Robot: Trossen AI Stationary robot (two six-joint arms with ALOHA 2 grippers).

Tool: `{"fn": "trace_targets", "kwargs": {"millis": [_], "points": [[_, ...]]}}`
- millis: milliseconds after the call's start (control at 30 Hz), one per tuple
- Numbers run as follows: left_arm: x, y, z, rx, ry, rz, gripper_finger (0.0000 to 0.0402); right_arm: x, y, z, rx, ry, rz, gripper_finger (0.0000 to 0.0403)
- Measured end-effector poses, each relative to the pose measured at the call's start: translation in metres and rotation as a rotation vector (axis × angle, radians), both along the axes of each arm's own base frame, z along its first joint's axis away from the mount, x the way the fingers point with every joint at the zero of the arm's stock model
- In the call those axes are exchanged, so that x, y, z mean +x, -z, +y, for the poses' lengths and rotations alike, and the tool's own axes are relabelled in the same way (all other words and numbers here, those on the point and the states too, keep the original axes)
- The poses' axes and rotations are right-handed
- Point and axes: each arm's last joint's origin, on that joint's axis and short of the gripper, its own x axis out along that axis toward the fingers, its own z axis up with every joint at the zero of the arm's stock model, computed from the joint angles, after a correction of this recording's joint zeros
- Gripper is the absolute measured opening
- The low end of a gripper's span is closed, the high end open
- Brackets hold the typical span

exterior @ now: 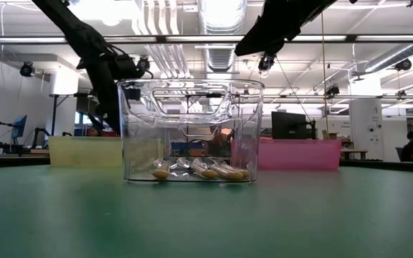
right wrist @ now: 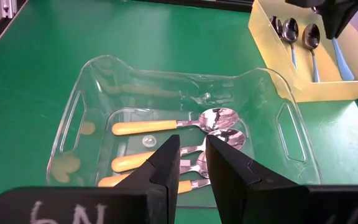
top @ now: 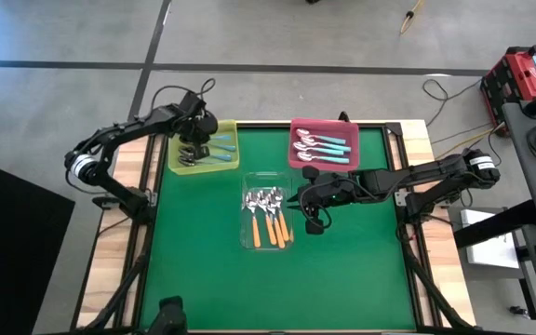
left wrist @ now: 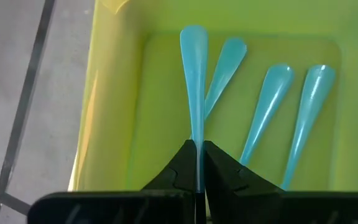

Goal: Sort silverware by color (type)
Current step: Put the blue spoon into the yellow bin

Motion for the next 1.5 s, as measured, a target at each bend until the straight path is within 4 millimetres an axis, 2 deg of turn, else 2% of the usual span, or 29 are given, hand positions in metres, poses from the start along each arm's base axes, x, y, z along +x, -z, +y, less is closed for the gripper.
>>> {"fn": "trace_targets", "kwargs": {"millis": [233, 567, 1000, 1500], "points": [[-0.004, 0.02, -0.005, 0.033, 0.067, 0.019, 0.0, 0.0, 0.0, 0.0, 0.009, 0.006, 0.0, 0.0068], [-0.009, 0.029, -0.005, -0.019, 0.048, -0.091, 0.0, 0.0, 0.0, 0.0, 0.008, 0.005, 0.001, 0.0068], [-0.013, 0.034, -0.003, -0.021, -0.038, -0.114, 0.0, 0.0, 0.0, 0.0, 0.012, 0.008, 0.001, 0.0068], [-0.017, 0.047, -0.007, -0.037, -0.059, -0.075, 0.0002, 0.0, 0.0, 0.0, 0.013, 0.008, 0.001, 0.0068]]}}
